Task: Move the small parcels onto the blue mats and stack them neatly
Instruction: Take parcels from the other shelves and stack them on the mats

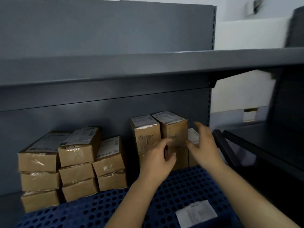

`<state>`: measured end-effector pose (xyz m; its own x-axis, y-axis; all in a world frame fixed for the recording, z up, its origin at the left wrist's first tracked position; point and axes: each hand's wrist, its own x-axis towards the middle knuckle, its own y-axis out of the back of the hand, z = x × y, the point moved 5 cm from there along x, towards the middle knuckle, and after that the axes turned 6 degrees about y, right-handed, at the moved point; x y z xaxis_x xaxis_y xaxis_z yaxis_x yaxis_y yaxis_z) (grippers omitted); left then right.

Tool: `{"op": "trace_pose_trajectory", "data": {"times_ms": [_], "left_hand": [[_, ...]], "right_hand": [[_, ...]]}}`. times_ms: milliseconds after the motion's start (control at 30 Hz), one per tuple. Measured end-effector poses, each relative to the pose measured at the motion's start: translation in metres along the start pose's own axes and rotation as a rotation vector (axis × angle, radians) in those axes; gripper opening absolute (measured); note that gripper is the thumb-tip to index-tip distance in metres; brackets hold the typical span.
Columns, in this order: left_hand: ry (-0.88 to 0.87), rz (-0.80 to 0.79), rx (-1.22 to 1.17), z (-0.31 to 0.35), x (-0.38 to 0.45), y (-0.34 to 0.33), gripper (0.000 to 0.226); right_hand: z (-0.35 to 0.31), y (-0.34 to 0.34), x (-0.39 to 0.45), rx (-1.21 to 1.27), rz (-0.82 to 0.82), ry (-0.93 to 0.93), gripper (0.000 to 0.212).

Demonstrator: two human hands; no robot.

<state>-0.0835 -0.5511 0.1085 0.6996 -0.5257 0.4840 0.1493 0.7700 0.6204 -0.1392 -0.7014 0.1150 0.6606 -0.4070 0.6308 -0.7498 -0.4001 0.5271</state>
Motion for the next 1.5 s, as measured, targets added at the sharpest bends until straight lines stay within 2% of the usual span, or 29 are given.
{"op": "trace_pose_trajectory", "data": {"times_ms": [100, 233, 400, 567, 767, 933, 1233, 1500], "left_hand": [[-0.079, -0.124, 0.020, 0.009, -0.003, -0.001, 0.049], [-0.181, -0.224, 0.173, 0.022, -0.007, -0.006, 0.053], [-0.275, -0.291, 0.373, 0.037, -0.019, -0.016, 0.059], [-0.377, -0.355, 0.380, 0.063, -0.041, -0.037, 0.059], [-0.501, -0.411, 0.312, 0.122, -0.071, -0.076, 0.060], [-0.697, -0.419, 0.250, 0.203, -0.124, -0.112, 0.059], [-0.953, -0.572, 0.134, 0.343, -0.256, -0.154, 0.060], [-1.104, -0.692, -0.037, 0.436, -0.396, -0.168, 0.056]], "right_hand": [[-0.014, 0.009, -0.019, -0.236, -0.101, 0.041, 0.055], [-0.023, 0.025, -0.045, -0.583, -0.233, -0.014, 0.057], [-0.032, 0.054, -0.087, -0.831, -0.304, -0.114, 0.055], [-0.036, 0.095, -0.131, -1.094, -0.319, -0.185, 0.049], [-0.036, 0.163, -0.184, -1.197, -0.308, -0.336, 0.046], [-0.040, 0.234, -0.245, -1.252, -0.265, -0.509, 0.049], [-0.080, 0.363, -0.387, -1.296, -0.174, -0.826, 0.050], [-0.123, 0.442, -0.522, -1.303, -0.093, -0.994, 0.055]]}}
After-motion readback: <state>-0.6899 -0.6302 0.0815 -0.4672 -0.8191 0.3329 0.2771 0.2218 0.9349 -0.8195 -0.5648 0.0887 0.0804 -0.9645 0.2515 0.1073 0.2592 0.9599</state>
